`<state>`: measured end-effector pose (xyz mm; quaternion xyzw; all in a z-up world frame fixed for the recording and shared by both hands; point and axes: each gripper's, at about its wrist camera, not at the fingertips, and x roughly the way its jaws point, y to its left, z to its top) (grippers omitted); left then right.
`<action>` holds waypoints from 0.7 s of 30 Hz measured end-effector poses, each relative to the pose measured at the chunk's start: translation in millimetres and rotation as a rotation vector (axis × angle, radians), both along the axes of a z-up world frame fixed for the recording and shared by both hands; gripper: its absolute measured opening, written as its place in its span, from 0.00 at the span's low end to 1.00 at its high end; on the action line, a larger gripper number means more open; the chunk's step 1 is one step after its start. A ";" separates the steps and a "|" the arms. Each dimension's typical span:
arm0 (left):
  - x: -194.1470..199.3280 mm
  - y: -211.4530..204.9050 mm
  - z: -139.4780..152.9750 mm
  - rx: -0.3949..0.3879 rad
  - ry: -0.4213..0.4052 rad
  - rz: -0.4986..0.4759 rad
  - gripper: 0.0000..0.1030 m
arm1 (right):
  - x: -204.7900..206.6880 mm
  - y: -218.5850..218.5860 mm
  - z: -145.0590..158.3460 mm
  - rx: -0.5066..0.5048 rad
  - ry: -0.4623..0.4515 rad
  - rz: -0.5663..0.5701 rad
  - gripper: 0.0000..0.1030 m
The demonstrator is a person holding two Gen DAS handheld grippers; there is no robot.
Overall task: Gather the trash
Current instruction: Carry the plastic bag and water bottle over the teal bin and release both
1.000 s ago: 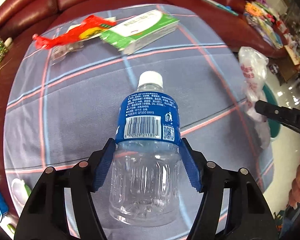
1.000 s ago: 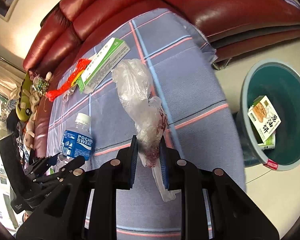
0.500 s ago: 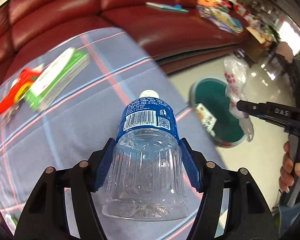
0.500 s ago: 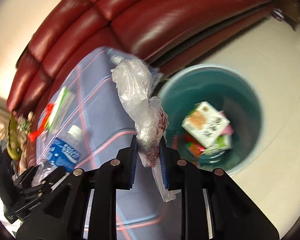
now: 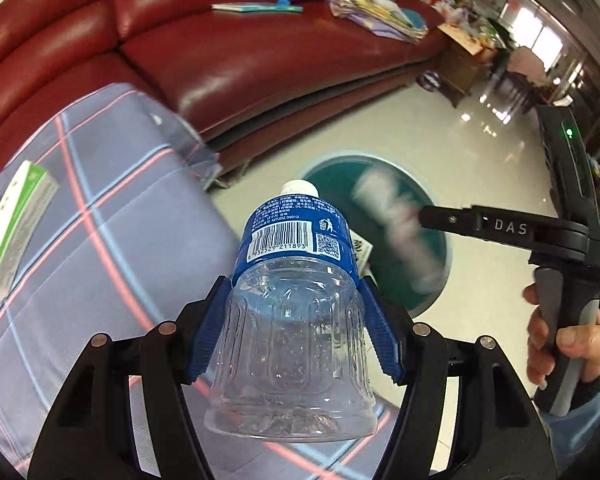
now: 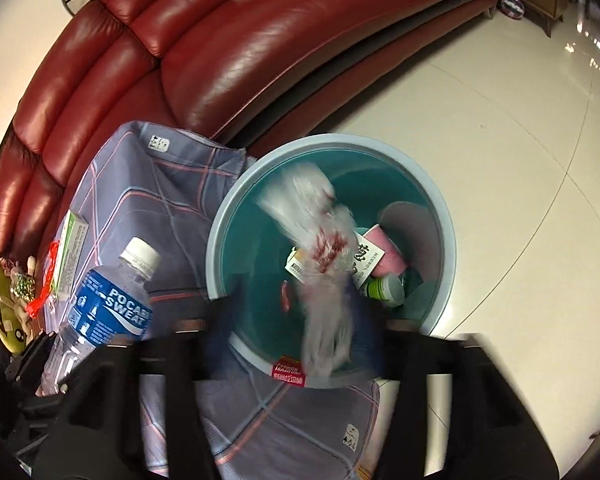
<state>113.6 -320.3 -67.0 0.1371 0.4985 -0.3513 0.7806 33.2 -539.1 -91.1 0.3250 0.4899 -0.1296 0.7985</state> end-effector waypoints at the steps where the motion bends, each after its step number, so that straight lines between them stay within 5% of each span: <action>1: -1.4 -5.1 -1.6 0.002 0.001 -0.008 0.64 | -0.8 -0.9 1.1 -0.012 -0.003 -0.002 0.67; 7: -1.9 -28.9 -11.5 0.012 0.016 -0.056 0.64 | -4.4 -9.3 4.0 -0.035 0.004 -0.030 0.82; 21: -1.2 -87.9 -31.7 -0.001 0.062 -0.133 0.64 | -25.3 -30.4 13.3 -0.057 0.030 -0.080 0.85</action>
